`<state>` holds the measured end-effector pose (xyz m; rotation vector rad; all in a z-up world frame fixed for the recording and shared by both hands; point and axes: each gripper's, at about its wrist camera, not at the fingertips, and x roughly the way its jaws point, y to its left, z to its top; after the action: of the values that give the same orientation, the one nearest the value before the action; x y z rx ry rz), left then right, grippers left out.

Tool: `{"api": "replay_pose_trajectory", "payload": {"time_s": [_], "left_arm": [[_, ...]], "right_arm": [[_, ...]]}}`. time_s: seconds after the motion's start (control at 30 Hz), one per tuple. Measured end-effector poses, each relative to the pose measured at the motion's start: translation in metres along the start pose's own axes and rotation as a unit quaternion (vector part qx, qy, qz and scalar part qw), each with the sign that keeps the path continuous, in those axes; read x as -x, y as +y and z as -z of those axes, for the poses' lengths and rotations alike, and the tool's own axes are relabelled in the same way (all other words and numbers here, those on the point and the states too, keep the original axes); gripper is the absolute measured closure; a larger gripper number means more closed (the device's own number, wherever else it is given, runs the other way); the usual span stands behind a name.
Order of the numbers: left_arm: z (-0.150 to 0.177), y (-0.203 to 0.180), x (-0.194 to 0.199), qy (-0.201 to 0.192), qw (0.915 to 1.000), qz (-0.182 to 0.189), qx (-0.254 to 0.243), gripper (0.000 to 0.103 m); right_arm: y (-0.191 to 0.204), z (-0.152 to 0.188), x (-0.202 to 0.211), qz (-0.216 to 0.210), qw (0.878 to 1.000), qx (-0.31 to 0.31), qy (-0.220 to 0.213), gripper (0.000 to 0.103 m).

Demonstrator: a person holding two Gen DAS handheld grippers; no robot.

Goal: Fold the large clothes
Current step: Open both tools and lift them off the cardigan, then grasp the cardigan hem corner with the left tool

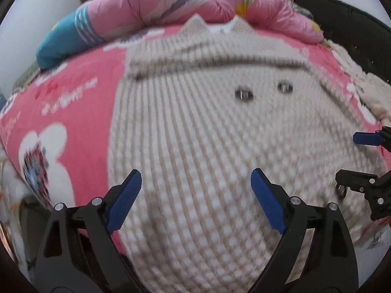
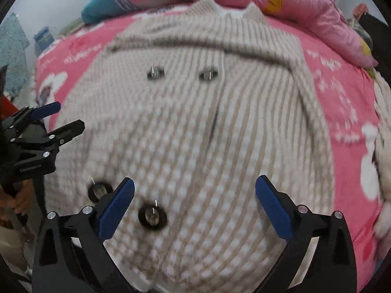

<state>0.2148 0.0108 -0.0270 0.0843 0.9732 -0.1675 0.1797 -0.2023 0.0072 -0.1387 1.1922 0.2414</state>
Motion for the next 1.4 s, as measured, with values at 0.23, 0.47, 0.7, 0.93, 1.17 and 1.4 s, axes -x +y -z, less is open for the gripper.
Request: {"api": "replay_pose_trajectory", "payload": {"time_s": [0.23,0.47,0.7,0.93,1.17,1.4], "left_arm": [[0.051,0.026,0.050,-0.027,0.9993,0.003,0.027,0.015],[0.078,0.050,0.064,-0.071,0.9957,0.026,0.053,0.015],[0.116,0.066,0.071,-0.066,0.9940,0.056,0.067,0.015],[0.148,0.068,0.068,-0.049,0.9837,0.122,0.123,0.038],[0.161,0.068,0.051,-0.018,0.9762,0.155,0.150,0.049],[0.163,0.062,0.053,-0.007,0.9768,0.161,0.141,0.049]], "right_arm": [[0.002,0.010,-0.012,0.020,1.000,-0.016,0.011,0.006],[-0.005,0.013,-0.014,-0.013,0.999,-0.044,0.003,0.006],[-0.009,0.016,-0.014,-0.020,0.999,-0.050,-0.008,0.006],[-0.007,0.019,-0.013,-0.020,0.998,-0.049,-0.018,0.006],[-0.007,0.020,-0.012,-0.020,0.998,-0.049,-0.020,0.006],[-0.007,0.021,-0.012,-0.019,0.998,-0.049,-0.023,0.006]]}}
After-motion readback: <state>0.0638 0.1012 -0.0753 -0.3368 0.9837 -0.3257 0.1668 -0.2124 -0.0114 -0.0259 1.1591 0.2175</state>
